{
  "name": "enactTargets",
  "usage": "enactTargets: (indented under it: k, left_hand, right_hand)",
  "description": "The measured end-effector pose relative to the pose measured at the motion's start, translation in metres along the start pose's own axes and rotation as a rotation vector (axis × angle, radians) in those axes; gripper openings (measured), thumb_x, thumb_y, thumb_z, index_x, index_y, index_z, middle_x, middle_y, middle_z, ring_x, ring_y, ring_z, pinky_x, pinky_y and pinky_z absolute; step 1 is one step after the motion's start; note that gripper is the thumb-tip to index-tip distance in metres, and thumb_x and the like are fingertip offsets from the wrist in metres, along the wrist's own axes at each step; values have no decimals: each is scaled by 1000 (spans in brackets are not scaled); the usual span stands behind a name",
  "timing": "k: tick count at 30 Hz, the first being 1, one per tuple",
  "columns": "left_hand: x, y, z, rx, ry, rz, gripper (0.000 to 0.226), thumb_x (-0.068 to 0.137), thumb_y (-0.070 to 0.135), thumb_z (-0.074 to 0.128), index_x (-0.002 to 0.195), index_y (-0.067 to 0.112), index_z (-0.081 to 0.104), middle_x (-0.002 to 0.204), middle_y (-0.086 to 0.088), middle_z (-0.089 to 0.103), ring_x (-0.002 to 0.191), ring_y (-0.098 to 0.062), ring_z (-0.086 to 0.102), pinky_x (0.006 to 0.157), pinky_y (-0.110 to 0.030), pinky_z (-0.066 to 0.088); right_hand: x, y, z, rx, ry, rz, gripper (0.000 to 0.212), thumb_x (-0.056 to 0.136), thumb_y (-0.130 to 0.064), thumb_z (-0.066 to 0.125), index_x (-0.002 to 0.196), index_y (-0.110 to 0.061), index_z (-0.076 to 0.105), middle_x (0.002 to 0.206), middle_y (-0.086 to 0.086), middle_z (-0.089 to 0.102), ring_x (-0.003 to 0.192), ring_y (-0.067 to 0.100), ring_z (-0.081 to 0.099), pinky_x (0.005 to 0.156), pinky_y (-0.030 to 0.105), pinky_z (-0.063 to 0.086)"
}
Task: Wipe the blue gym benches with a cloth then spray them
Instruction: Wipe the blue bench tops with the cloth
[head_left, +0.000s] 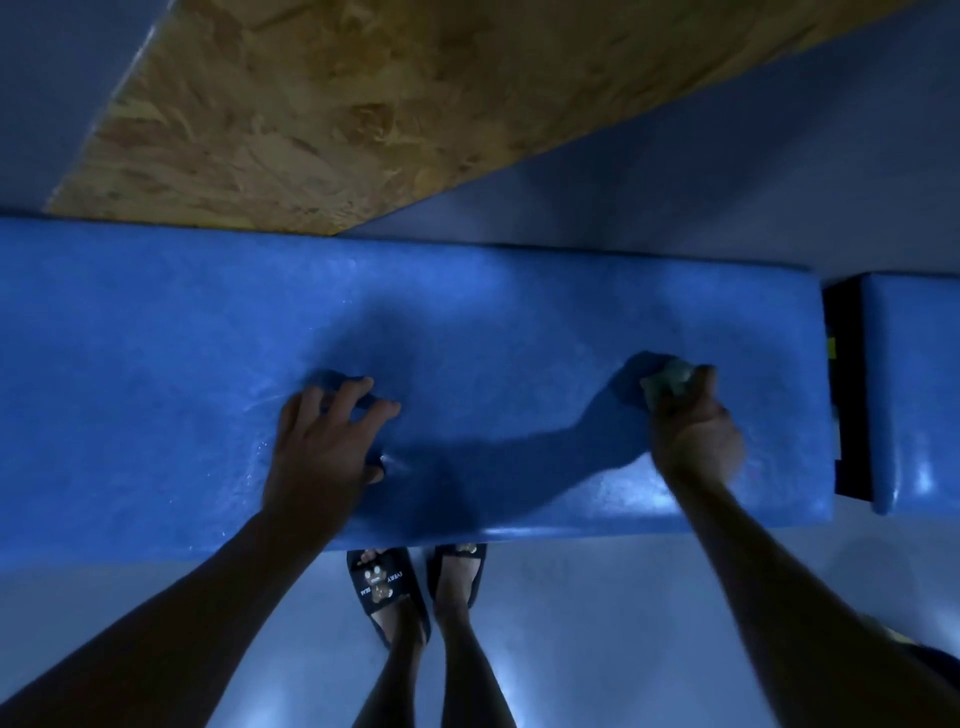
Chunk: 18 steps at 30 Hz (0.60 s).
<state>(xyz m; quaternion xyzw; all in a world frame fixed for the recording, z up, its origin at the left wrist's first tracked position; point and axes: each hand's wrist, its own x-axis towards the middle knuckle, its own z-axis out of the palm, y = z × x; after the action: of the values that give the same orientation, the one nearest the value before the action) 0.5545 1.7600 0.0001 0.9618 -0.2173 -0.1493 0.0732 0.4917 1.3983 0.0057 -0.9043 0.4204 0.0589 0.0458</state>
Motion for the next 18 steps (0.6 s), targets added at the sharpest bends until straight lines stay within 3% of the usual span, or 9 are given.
enactTargets:
  k: [3, 6, 9, 11, 15, 18]
  left_hand:
    - [1, 2, -1, 16, -42, -15, 76, 47, 31, 89, 117, 33, 60, 135, 2, 51, 105, -31, 47, 98, -45, 34]
    - [5, 2, -3, 28, -49, -17, 77, 43, 32, 90, 115, 32, 61, 132, 1, 52, 103, -33, 47, 97, -47, 36]
    - [9, 3, -4, 46, -51, 3, 77, 39, 32, 91, 111, 29, 62, 126, -2, 55, 97, -35, 47, 93, -47, 37]
    - [12, 5, -6, 65, -59, 4, 76, 38, 31, 90, 109, 28, 62, 124, -3, 56, 94, -35, 47, 91, -47, 38]
    - [12, 6, -5, 71, -77, -12, 76, 36, 31, 90, 107, 28, 62, 123, -4, 55, 94, -36, 48, 91, -47, 39]
    - [11, 6, -5, 61, -68, -17, 74, 39, 29, 89, 107, 28, 62, 124, -4, 55, 95, -38, 48, 91, -48, 40]
  right_hand:
    - [-45, -62, 29, 105, -41, -167, 56, 94, -41, 53, 143, -16, 42, 110, 19, 65, 81, 44, 65, 65, 42, 49]
    - [-83, -113, 33, 168, -107, -568, 51, 86, -35, 48, 133, -15, 50, 95, 12, 66, 59, 37, 64, 48, 35, 48]
    - [-54, -99, 24, 126, -108, -877, 50, 81, -34, 55, 128, -21, 45, 85, 6, 65, 53, 33, 63, 44, 32, 48]
    - [-15, -67, 16, 39, -37, -790, 48, 85, -40, 55, 129, -24, 45, 85, 8, 68, 56, 35, 64, 46, 33, 48]
    - [47, -14, -8, -31, -55, -222, 47, 92, -42, 51, 132, -23, 37, 105, 18, 65, 85, 44, 64, 69, 42, 47]
    - [26, -43, 4, 59, -51, -70, 46, 95, -40, 48, 135, -19, 36, 108, 19, 63, 90, 43, 63, 68, 39, 41]
